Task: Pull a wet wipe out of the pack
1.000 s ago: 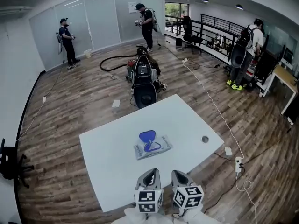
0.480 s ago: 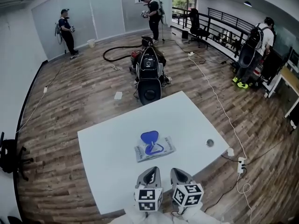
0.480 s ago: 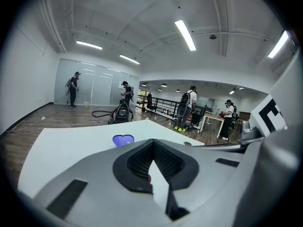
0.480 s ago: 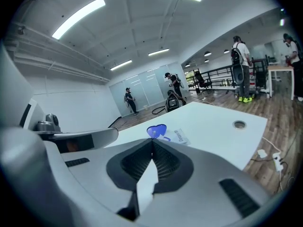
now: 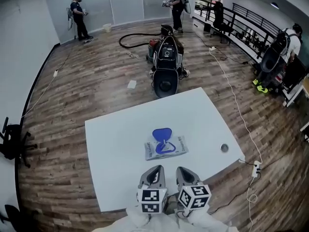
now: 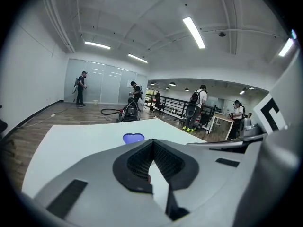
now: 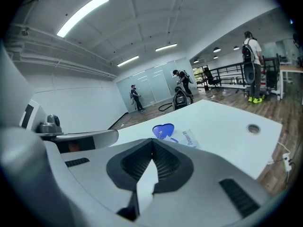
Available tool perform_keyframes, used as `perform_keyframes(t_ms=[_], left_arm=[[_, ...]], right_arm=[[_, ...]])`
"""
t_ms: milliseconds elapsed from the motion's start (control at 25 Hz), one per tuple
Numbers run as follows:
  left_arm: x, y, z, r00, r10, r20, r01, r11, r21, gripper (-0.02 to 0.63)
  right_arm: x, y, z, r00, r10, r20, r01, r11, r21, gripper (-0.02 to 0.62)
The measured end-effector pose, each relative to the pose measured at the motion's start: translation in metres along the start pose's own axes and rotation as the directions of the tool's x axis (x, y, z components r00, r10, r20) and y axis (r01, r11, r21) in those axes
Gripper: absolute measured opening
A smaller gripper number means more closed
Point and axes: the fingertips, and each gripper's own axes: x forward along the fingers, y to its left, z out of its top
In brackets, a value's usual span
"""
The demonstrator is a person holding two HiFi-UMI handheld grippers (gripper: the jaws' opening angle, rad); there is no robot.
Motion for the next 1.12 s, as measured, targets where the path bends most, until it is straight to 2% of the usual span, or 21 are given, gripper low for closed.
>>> perform_keyframes(t_ms=[160,400,600,960,1120], left_arm=[[0.003,0.004,0.004,0.999,0.042,-0.001,-0.042,0.999,-0.027,0.0],[0.011,0.011,0.015,0.996,0.089,0.018,-0.089,0.996,-0.026,0.0],[0.016,0.01,0.011,0.993,0.116,0.003,-0.116,0.993,-0.028,0.0],[0.006,0.021,0.002,0.983,0.185,-0.02,-0.186,0.98,-0.067,0.0],[0.002,0.029,-0.004,0.975,0.22,-0.034,-0.222,0.973,-0.069,0.0]], right_arm=[[0.011,0.004,0.007,0.999,0.047,-0.019,-0.048,0.999,-0.023,0.009],[0.024,0.008,0.028,0.995,0.096,0.003,-0.096,0.994,-0.057,0.009],[0.036,0.005,0.036,0.992,0.126,0.007,-0.125,0.989,-0.073,0.009],[0.067,-0.009,0.027,0.984,0.177,-0.016,-0.178,0.984,-0.03,0.01],[0.084,-0.014,0.022,0.982,0.187,-0.037,-0.188,0.981,-0.045,0.011]])
